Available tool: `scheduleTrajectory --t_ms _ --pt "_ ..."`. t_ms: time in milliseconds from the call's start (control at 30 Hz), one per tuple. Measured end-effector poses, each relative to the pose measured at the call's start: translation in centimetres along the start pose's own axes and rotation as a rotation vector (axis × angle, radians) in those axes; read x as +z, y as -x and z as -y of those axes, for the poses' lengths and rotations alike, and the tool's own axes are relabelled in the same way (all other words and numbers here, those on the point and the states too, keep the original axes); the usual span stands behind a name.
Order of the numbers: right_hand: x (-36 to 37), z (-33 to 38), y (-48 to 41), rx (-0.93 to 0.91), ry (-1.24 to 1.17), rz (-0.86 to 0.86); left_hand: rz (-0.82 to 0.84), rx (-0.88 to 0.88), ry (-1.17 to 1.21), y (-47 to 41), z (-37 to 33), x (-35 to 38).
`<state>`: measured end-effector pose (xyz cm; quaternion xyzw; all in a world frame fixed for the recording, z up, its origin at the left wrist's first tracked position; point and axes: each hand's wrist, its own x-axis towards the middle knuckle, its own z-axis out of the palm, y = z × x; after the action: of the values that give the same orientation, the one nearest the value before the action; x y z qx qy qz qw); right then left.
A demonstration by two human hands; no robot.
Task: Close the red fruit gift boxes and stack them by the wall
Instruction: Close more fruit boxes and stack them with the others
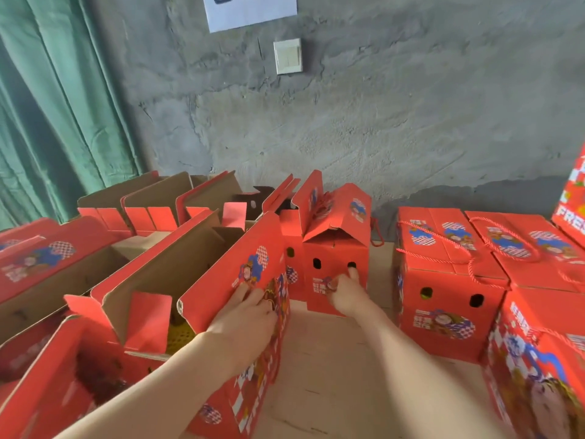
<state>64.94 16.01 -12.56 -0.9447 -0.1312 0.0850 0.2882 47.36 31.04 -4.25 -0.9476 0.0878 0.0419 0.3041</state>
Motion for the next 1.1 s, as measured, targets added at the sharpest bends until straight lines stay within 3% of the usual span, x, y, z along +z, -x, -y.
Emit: scheduleTrajectory --t_ms 167,333,467,833,967,1100 --pt "0.9 0.4 3.4 0.027 0.034 -0.109 -0.040 -0.014 0.116 0.0 -0.3 -0.1" --pt "3.9 0.2 10.7 0.023 0.051 -0.206 -0.098 -0.146 0.651 1.1 -1.2 -0.6" --pt "3.8 0.2 16.9 0.023 -0.003 -0.146 -0.198 -0.212 0.912 3.9 -3.4 -0.7" --pt "3.3 0.1 37.8 0.052 -0.050 -0.287 -0.381 -0.207 1.161 16.9 -11.2 -5.4" --pt "2.1 -0.8 44.4 0.245 -0.143 -0.378 -0.392 -0.202 1.188 21.1 -12.4 -6.2" --pt "0.9 -3.6 50.5 0.265 -0.168 -0.490 -0.420 -0.240 1.211 24.0 -13.1 -6.6"
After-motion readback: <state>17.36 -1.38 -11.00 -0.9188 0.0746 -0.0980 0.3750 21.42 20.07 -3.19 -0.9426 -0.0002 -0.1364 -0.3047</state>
